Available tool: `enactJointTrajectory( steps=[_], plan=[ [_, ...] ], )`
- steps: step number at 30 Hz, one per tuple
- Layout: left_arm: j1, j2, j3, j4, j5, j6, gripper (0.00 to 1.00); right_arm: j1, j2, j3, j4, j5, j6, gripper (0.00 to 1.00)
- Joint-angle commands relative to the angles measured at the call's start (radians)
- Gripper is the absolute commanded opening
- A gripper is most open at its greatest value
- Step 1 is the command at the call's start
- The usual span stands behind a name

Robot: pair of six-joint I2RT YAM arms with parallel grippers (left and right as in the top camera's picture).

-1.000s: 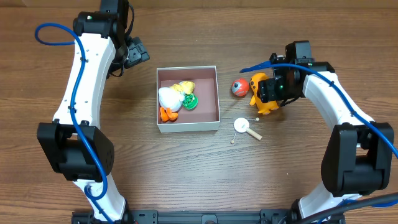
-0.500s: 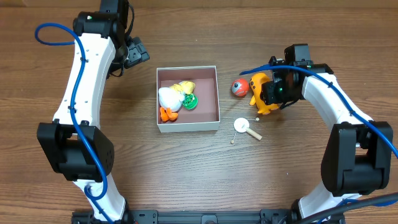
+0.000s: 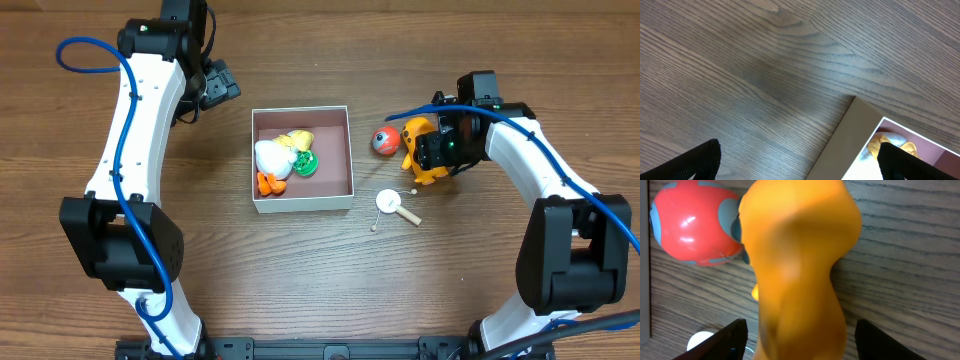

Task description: Pack container

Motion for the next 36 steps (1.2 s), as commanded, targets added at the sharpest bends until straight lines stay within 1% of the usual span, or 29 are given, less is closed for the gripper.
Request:
enactJointTrajectory(
  steps=[1, 5, 9, 14, 20, 23, 27, 28, 29, 33, 36],
  plan=[
    [0.0, -0.024, 0.01, -0.002, 0.009, -0.023, 1.0, 0.001, 0.01, -0.003, 0.008, -0.005, 0.003, 0.73],
    [0.0, -0.024, 0.01, -0.002, 0.009, -0.023, 1.0, 0.001, 0.008, 0.04, -0.025, -0.005, 0.002, 0.74],
    [0.0, -0.024, 0.01, -0.002, 0.009, -0.023, 1.0, 0.001, -0.009, 0.114, -0.111, -0.013, 0.001, 0.76],
    [0.0, -0.024, 0.01, -0.002, 0.009, -0.023, 1.0, 0.009, -0.089, 0.157, -0.21, -0.024, -0.01, 0.77],
    [0.0, -0.024, 0.01, -0.002, 0.009, -0.023, 1.0, 0.078, -0.208, 0.154, -0.327, -0.051, -0.013, 0.77],
    [0.0, -0.024, 0.01, -0.002, 0.009, -0.023, 1.0, 0.137, -0.221, 0.154, -0.38, -0.07, -0.006, 0.78],
    [0.0, -0.024, 0.01, -0.002, 0.009, -0.023, 1.0, 0.229, -0.22, 0.106, -0.399, -0.058, -0.014, 0.78],
    [0.0, -0.024, 0.01, -0.002, 0.009, -0.023, 1.0, 0.252, -0.22, 0.08, -0.393, -0.042, -0.028, 0.77],
    [0.0, -0.024, 0.01, -0.002, 0.009, -0.023, 1.0, 0.28, -0.22, 0.042, -0.383, 0.02, -0.027, 0.77],
    [0.0, -0.024, 0.01, -0.002, 0.009, -0.023, 1.0, 0.281, -0.22, -0.012, -0.375, 0.056, -0.024, 0.76],
    [0.0, -0.024, 0.01, -0.002, 0.009, -0.023, 1.0, 0.27, -0.22, -0.061, -0.343, 0.058, -0.024, 0.72]
  ],
)
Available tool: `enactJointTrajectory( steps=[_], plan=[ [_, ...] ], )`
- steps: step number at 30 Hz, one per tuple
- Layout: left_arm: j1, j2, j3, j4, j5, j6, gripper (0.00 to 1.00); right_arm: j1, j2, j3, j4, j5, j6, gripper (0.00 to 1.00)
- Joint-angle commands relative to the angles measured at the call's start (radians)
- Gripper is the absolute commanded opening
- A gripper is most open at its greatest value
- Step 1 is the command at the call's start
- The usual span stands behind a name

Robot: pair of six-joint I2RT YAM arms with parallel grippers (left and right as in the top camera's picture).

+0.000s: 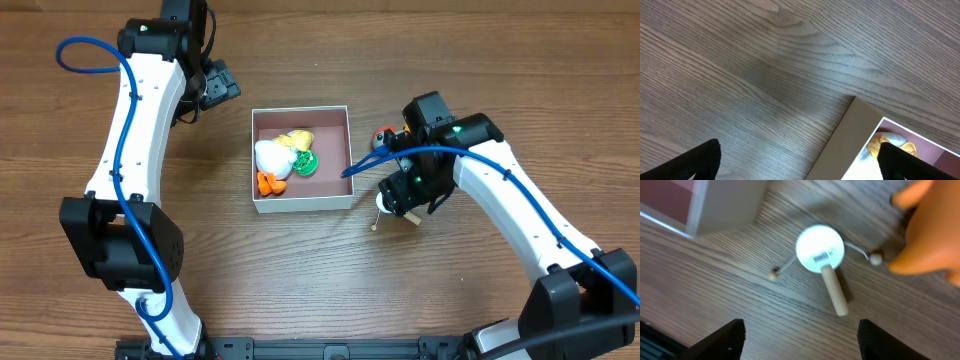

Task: Pack container
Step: 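Move the right gripper down and grasp the white paddle toy's wooden handle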

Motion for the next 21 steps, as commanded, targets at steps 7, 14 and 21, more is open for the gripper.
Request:
enactJointTrajectory(
  steps=[7, 14, 21],
  plan=[
    [0.0, -0.024, 0.01, -0.002, 0.009, -0.019, 1.0, -0.014, -0.011, -0.138, 0.145, 0.125, -0.008, 0.7],
    [0.0, -0.024, 0.01, -0.002, 0.009, -0.019, 1.0, -0.016, -0.011, -0.179, 0.25, 0.137, -0.013, 0.65],
    [0.0, -0.024, 0.01, -0.002, 0.009, -0.019, 1.0, -0.016, -0.011, -0.254, 0.298, 0.193, -0.02, 0.65]
  ],
)
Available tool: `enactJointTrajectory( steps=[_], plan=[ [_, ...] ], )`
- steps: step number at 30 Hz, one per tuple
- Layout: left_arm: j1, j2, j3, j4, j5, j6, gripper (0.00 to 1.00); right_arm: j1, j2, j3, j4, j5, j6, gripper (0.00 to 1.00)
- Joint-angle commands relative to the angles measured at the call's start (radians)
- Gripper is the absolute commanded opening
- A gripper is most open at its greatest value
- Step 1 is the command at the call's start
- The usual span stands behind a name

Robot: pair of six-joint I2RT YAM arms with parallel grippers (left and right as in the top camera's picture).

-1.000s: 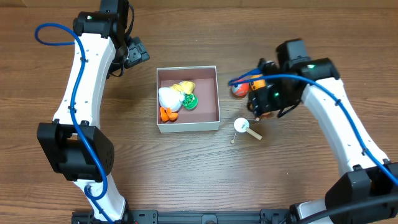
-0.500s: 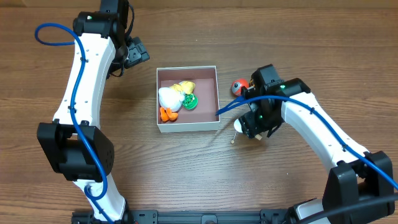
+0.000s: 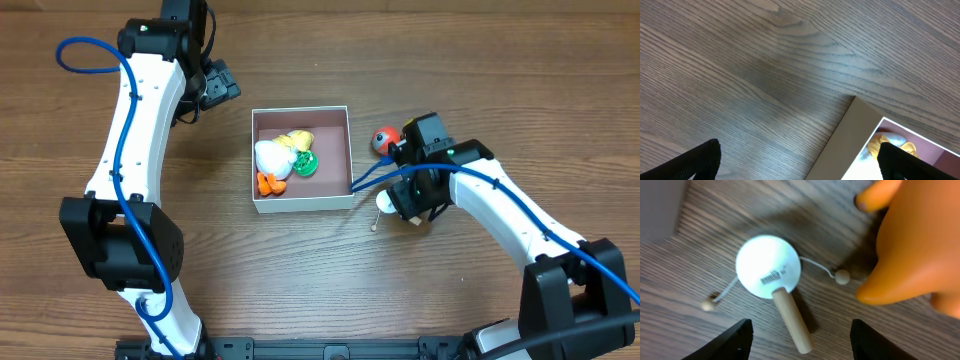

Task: Pack container
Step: 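Move the right gripper down and grasp the white paddle toy's wooden handle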

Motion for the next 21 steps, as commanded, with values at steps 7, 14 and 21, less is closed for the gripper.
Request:
enactJointTrajectory(
  steps=[7, 14, 21],
  plan=[
    [0.0, -0.024, 0.01, -0.002, 0.008, -0.019, 1.0, -0.005, -0.011, -0.098, 0.079, 0.039, -0.006, 0.64],
    [0.0, -0.024, 0.01, -0.002, 0.008, -0.019, 1.0, -0.005, -0.011, -0.172, 0.196, 0.032, -0.006, 0.62],
    [0.0, -0.024, 0.01, -0.002, 0.008, -0.019, 1.0, -0.005, -0.011, -0.214, 0.246, 0.032, -0.006, 0.56]
  ],
)
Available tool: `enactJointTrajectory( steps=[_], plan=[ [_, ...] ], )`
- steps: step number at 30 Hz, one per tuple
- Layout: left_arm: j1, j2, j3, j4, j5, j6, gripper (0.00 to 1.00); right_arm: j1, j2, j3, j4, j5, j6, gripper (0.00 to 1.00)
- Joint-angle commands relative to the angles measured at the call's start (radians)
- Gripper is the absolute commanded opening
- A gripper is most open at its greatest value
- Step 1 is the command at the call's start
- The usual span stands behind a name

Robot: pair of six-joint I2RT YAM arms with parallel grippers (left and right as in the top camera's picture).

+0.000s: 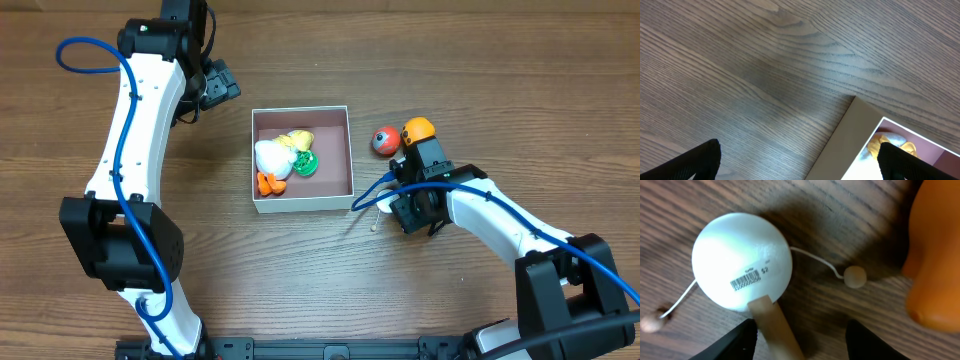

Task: Pack container
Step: 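Move the right gripper down and grasp the white paddle toy's wooden handle, then lift the paddle toy and carry it over the box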

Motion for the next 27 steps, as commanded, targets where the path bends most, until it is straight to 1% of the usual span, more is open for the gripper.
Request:
enactJointTrajectory(
  steps=[1, 3, 7, 10, 12, 14, 19, 22, 27],
  plan=[
    [0.0, -0.024, 0.01, -0.002, 0.008, -0.02, 1.0, -0.005, -0.011, -0.026, 0.013, 0.003, -0.004, 0.53],
    [0.0, -0.024, 0.01, -0.002, 0.008, -0.02, 1.0, -0.005, -0.011, -0.026, 0.01, 0.003, -0.003, 0.47],
    [0.0, -0.024, 0.01, -0.002, 0.008, -0.02, 1.0, -0.005, -0.011, -0.026, -0.005, -0.016, 0.0, 0.42],
    [0.0, -0.024, 0.01, -0.002, 0.008, -0.02, 1.0, -0.005, -0.011, -0.026, -0.032, -0.061, 0.008, 0.32],
    [0.0, -0.024, 0.01, -0.002, 0.008, -0.02, 1.0, -0.005, -0.011, -0.026, -0.051, -0.076, 0.009, 0.29],
    [0.0, -0.024, 0.01, -0.002, 0.008, -0.02, 1.0, -0.005, -0.011, -0.026, -0.063, -0.076, 0.035, 0.22],
    [0.0, -0.024, 0.01, -0.002, 0.008, -0.02, 1.0, -0.005, -0.012, 0.0, -0.086, -0.077, 0.087, 0.09],
    [0.0, -0.024, 0.01, -0.002, 0.008, -0.02, 1.0, -0.003, -0.014, 0.04, -0.125, -0.076, 0.087, 0.06],
    [0.0, -0.024, 0.01, -0.002, 0.008, -0.02, 1.0, -0.003, -0.035, 0.118, -0.189, -0.077, 0.087, 0.06]
  ],
)
